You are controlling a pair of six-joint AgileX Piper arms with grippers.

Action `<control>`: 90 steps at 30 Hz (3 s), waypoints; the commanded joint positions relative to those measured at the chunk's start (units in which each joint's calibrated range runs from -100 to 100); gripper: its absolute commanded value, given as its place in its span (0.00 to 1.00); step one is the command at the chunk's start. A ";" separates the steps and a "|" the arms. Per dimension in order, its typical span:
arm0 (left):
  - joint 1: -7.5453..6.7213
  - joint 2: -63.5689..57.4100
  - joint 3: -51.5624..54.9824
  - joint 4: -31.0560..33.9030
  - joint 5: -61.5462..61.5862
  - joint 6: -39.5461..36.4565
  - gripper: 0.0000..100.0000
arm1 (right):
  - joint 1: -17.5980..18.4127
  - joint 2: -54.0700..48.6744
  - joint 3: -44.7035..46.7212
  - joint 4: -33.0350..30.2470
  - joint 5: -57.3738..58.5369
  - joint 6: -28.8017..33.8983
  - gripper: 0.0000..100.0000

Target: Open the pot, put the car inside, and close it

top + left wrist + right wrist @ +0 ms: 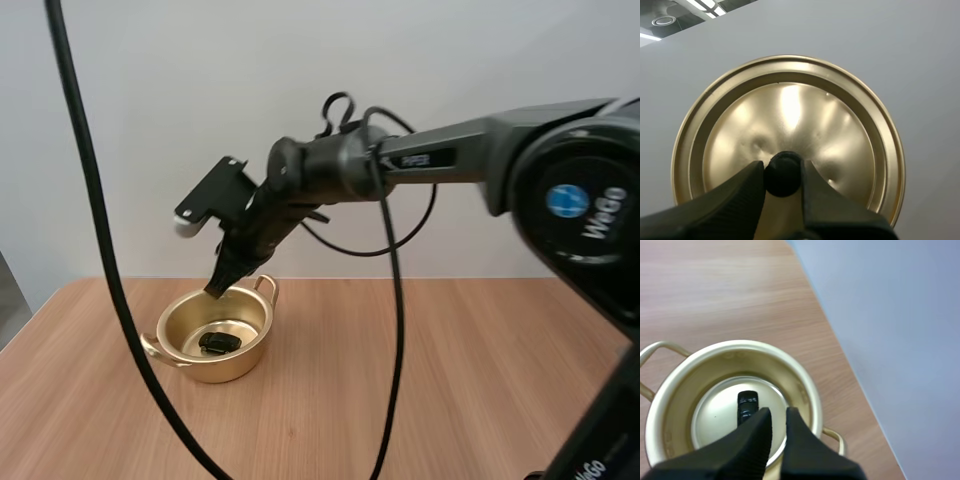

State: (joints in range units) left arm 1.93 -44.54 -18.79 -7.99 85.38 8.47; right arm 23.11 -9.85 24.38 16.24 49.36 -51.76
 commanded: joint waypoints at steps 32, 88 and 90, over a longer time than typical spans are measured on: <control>0.00 -5.60 46.11 -1.06 -4.81 0.11 0.00 | -28.27 -54.93 16.10 12.31 -23.72 4.41 0.00; 0.00 31.82 62.04 1.40 -19.23 4.64 0.07 | -28.27 -57.74 16.10 12.70 -19.52 4.83 0.00; 0.00 31.86 62.04 1.29 -19.96 4.64 0.17 | -28.27 -57.74 16.10 12.70 -19.02 4.83 0.00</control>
State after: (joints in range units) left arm 1.93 -12.69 43.13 -6.56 65.74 13.09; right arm -5.16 -67.57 40.50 28.94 30.15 -46.96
